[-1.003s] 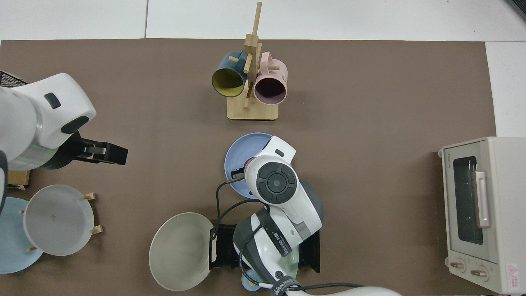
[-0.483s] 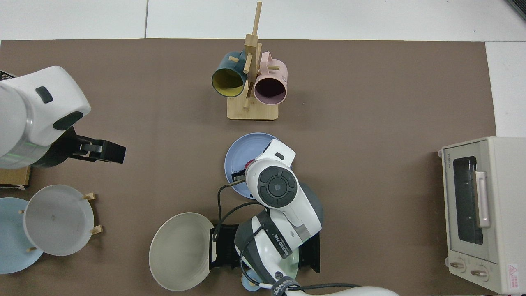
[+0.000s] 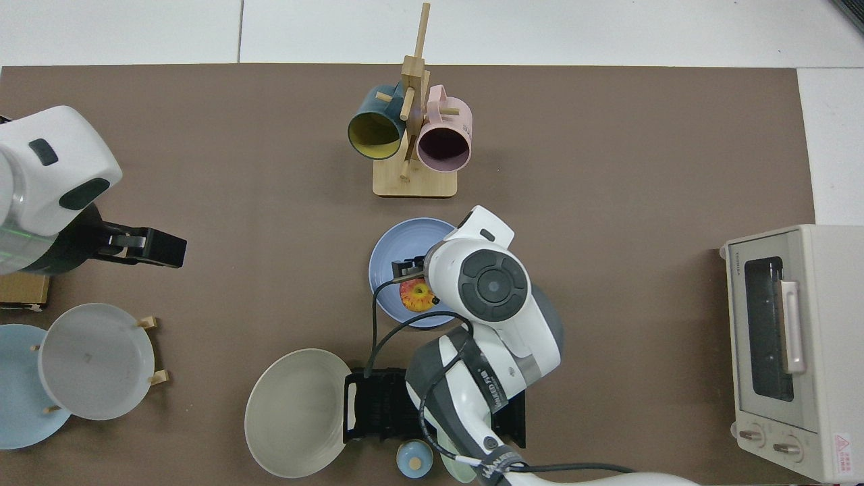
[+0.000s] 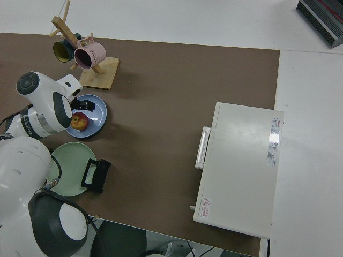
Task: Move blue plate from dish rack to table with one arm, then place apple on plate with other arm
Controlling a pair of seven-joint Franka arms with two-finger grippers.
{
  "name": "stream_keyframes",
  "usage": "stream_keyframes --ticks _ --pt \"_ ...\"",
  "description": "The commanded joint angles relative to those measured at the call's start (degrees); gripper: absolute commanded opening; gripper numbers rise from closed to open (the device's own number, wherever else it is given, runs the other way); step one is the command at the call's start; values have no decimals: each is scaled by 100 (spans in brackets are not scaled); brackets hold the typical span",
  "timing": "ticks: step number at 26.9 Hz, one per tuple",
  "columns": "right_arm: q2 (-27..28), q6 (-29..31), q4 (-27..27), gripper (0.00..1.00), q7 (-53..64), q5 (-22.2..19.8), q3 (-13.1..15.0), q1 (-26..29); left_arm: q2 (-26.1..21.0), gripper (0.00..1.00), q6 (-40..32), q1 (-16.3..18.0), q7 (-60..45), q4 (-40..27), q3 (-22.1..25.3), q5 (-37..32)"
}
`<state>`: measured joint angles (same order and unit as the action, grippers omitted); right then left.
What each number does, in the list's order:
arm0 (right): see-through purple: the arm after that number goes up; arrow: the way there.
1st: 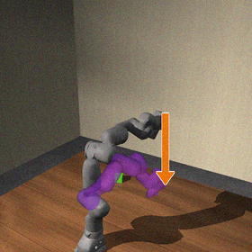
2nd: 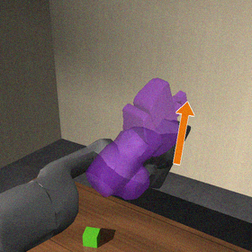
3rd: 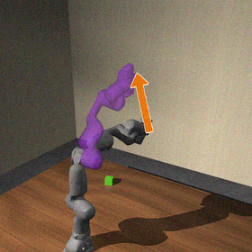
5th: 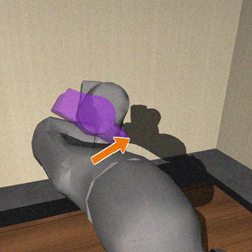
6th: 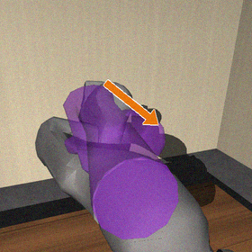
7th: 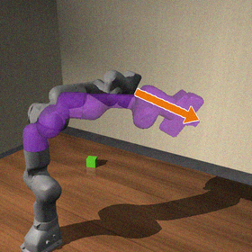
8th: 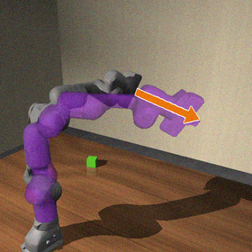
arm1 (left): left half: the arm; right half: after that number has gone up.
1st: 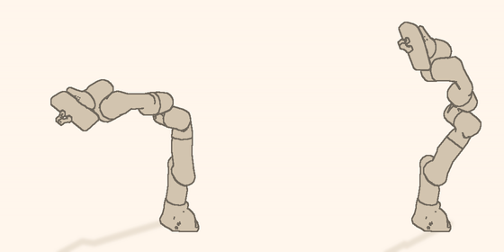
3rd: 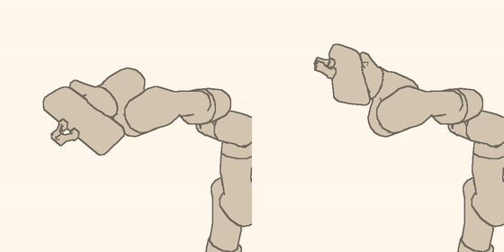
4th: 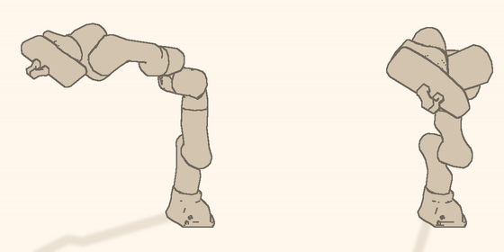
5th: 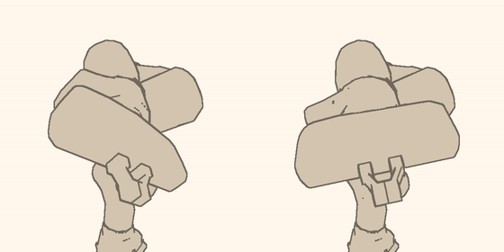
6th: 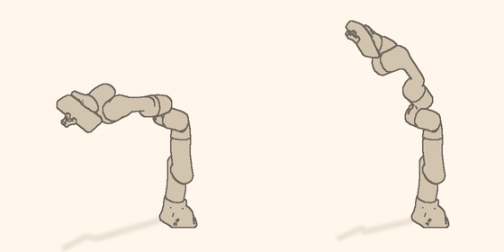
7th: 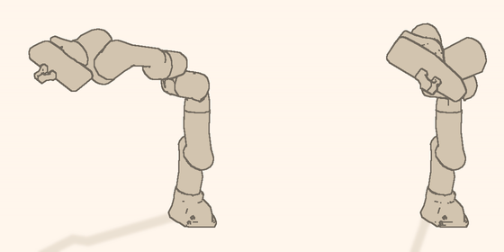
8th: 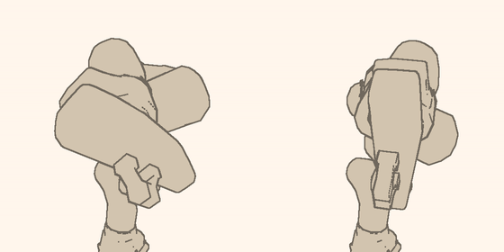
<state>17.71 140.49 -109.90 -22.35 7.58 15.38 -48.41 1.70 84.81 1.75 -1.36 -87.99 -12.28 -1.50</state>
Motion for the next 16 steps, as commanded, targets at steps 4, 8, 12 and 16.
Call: stream_keyframes --ticks 4,8,12,16 --pt "-997 -1444 144 100 310 -11 -18 850 41 100 -184 -70 -338 62 94 62" --pt "-1200 -2033 267 100 380 -37 17 1088 50 100 -245 -52 -373 62 121 176" --pt "-1463 -2491 294 100 687 -292 88 1342 59 100 -254 -52 -303 62 164 115" --pt "-1727 -2938 294 100 1301 -415 79 1702 146 100 -245 -44 -321 62 209 88"
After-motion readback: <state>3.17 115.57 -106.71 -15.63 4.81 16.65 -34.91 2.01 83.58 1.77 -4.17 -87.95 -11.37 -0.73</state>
